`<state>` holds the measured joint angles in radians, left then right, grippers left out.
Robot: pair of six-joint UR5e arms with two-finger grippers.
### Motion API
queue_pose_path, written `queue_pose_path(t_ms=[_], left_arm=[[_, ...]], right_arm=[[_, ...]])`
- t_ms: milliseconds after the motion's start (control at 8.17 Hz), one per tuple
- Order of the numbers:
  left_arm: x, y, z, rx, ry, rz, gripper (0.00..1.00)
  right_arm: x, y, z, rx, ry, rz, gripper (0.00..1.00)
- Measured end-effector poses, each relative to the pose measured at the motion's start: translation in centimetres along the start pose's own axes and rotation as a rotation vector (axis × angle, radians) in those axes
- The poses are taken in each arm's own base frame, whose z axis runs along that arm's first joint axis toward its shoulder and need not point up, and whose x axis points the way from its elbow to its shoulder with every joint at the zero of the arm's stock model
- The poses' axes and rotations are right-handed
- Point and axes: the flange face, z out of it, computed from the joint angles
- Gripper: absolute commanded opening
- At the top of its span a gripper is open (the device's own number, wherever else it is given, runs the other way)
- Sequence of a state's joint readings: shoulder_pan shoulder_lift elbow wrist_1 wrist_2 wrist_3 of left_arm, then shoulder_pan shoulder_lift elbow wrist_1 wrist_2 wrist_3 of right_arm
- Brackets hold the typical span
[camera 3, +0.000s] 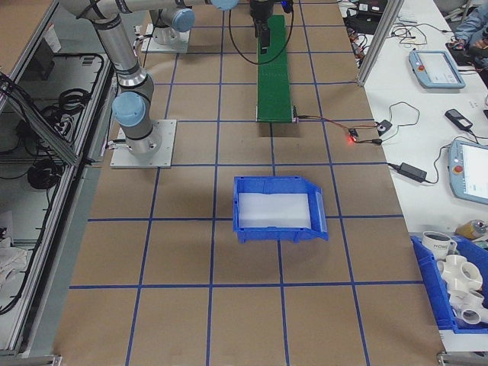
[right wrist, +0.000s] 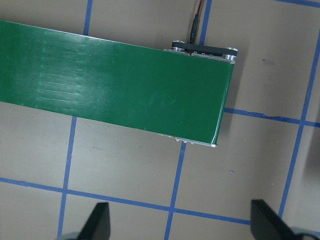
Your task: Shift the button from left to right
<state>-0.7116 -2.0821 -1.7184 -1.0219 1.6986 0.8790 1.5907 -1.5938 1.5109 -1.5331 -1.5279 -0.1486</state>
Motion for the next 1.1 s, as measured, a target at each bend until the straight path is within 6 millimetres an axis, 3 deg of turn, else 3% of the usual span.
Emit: queue_pose_path(t_ms=[122, 367, 735, 1102], left_arm=[[-0.1, -0.1, 0.4, -0.002, 0.003, -0.003, 0.67], [-0.2, -0.1, 0.6, -0.003, 0.006, -0.009, 0.00], [-0.2, 0.0, 0.4, -0.002, 0.003, -0.003, 0.00], [0.4, 0.6, -3.1, 0.016, -0.012, 0.004, 0.00]], right_arm=[[0.0, 0.0, 0.1, 0.000, 0.001, 0.000, 1.00], [0.0, -0.1, 0.1, 0.000, 0.001, 0.001, 1.00], [0.1, -0.5, -0.5, 0.051, 0.004, 0.001, 1.00], [0.1, -0.6, -0.7, 0.066, 0.008, 0.003, 1.00]])
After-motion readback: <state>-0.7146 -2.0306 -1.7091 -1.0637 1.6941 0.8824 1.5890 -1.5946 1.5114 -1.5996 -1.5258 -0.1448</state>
